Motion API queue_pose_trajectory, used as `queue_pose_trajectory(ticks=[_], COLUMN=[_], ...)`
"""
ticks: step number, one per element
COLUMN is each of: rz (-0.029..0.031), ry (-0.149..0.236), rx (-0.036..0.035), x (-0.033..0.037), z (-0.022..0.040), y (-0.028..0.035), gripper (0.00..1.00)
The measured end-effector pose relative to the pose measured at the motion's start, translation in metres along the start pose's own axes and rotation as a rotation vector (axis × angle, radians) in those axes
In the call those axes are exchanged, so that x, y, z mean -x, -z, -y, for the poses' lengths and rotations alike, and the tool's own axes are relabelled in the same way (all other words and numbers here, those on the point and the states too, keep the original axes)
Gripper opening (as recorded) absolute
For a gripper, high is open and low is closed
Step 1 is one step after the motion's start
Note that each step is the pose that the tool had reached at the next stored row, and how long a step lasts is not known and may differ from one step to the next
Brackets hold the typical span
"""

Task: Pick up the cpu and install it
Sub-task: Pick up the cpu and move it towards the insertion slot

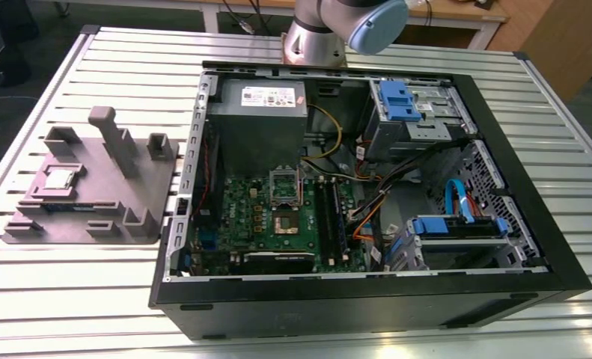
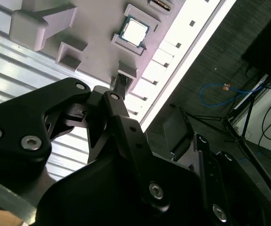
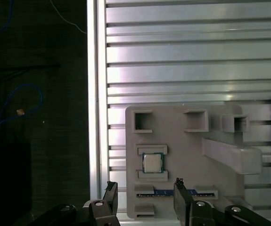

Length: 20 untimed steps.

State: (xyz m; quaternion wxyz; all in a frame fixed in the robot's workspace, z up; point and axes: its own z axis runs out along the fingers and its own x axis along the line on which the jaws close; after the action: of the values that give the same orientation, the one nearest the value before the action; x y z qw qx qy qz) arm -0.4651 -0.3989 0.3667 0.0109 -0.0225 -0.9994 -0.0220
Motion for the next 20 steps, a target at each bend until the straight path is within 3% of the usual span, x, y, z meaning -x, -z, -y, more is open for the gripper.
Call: queue_pose_trajectory(ticks=[20], rz=[-0.0017], ry=[0.000], rx=[-0.0001], x=[0.0001], z=[0.0002], y=[-0.0041], gripper=[0.59])
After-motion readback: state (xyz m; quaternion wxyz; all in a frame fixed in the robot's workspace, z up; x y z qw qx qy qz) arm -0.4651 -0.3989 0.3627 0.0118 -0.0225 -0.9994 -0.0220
